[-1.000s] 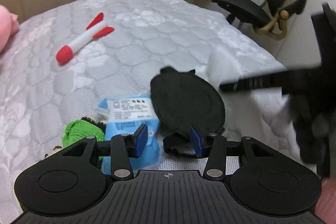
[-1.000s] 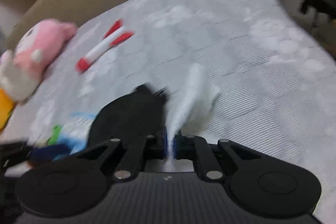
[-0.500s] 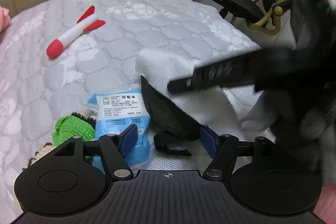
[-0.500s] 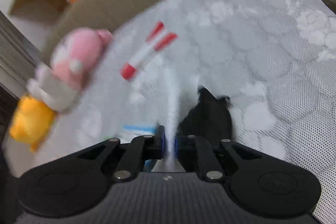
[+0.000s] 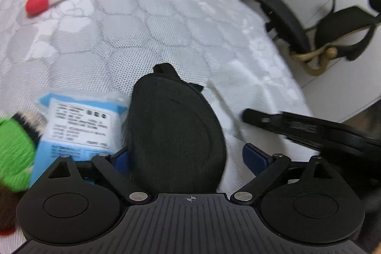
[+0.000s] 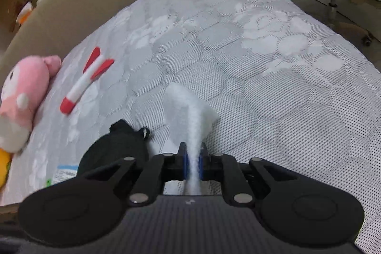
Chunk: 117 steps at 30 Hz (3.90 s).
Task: Organize soft objects
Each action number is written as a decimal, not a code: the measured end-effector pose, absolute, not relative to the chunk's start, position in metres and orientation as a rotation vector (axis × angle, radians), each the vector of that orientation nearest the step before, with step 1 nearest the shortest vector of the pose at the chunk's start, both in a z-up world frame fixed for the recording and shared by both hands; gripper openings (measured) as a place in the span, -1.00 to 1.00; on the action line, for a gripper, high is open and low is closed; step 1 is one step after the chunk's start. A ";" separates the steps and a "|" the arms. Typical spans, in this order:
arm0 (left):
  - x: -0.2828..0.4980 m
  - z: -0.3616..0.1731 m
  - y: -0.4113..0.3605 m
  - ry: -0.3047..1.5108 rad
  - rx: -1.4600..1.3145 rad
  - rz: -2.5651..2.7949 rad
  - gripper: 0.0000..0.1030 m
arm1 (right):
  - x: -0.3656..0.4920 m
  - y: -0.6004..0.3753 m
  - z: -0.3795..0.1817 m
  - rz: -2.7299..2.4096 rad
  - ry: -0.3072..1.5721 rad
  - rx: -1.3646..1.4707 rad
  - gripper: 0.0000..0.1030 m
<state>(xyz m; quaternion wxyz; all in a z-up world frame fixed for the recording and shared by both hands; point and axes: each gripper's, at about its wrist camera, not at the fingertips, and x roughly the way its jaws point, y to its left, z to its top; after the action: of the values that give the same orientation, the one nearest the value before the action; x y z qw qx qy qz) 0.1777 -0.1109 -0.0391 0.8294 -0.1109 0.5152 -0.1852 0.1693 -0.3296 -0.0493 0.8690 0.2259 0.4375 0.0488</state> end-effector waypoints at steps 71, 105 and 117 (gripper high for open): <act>0.093 -0.033 -0.017 1.092 -0.072 -0.448 0.80 | 0.144 -0.258 -0.059 0.253 1.067 0.441 -0.80; 0.086 -0.020 -0.067 0.834 0.300 -0.458 0.62 | 0.124 -0.252 -0.030 0.380 1.024 0.470 -0.77; 0.094 -0.021 -0.092 0.697 0.565 -0.422 0.12 | 0.124 -0.262 -0.027 0.385 0.967 0.480 -0.77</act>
<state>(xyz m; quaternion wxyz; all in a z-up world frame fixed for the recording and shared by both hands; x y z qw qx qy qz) 0.0937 -0.0921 -0.0207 0.8797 0.2710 0.3343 -0.2025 0.1239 -0.2623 -0.0275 0.8402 0.2270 0.4576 0.1819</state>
